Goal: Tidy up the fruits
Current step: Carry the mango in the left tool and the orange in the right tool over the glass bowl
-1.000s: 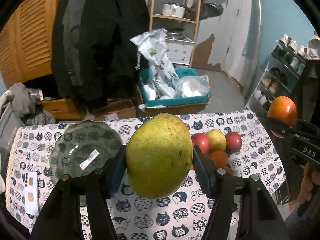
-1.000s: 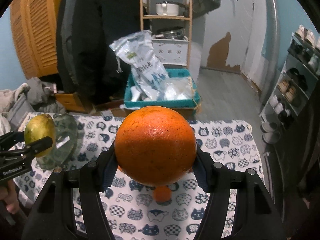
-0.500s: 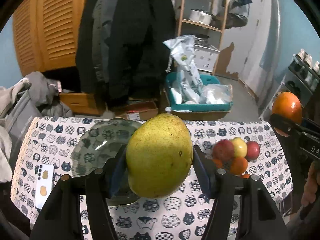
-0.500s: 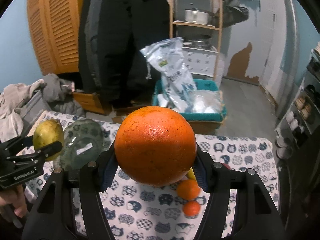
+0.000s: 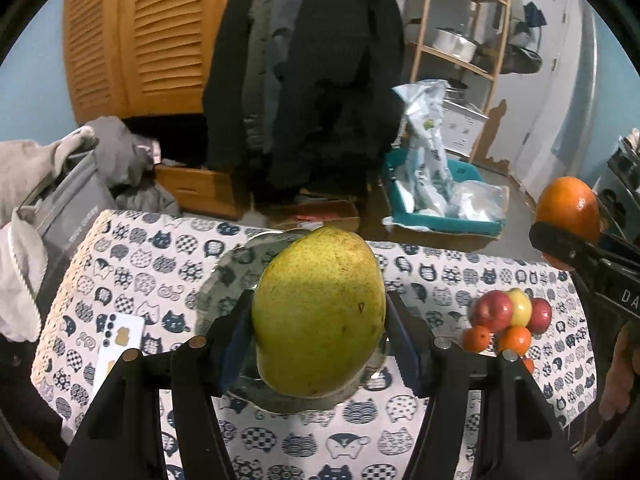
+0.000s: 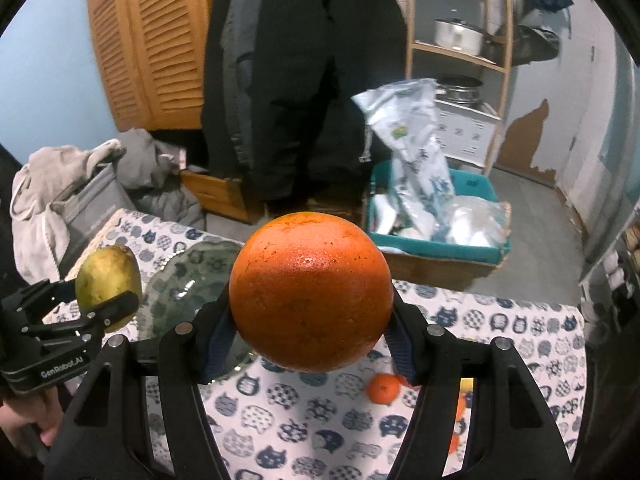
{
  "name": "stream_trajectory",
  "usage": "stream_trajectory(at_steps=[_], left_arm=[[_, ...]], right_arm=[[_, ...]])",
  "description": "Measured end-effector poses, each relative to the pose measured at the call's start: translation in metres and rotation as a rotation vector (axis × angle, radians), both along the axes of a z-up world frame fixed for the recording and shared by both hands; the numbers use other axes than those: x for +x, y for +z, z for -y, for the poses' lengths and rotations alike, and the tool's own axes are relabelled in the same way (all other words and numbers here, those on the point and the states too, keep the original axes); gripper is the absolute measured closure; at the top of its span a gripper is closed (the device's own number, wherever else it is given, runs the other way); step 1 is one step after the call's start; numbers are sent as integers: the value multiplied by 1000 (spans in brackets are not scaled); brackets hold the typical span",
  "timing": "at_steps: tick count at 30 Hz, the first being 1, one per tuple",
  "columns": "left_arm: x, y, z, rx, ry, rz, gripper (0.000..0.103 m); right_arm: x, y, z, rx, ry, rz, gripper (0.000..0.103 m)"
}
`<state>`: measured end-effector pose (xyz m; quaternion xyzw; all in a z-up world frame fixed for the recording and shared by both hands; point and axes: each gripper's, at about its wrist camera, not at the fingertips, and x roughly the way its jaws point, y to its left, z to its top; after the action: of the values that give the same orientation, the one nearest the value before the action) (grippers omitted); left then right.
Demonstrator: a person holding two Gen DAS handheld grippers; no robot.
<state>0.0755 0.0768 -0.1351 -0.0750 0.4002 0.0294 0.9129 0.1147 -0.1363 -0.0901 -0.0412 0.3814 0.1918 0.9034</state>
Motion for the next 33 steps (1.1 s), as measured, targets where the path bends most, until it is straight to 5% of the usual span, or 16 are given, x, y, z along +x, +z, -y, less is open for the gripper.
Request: stream_trajectory(at_steps=[13,33], left_arm=[[14,-44,-44,-14,58,-99,38],[44,-137,-61,-50,72,-308,38]], right_arm=[[19,-25,-74,2,103,-64,38],[47,-116,-127,-75,155,-250,38]])
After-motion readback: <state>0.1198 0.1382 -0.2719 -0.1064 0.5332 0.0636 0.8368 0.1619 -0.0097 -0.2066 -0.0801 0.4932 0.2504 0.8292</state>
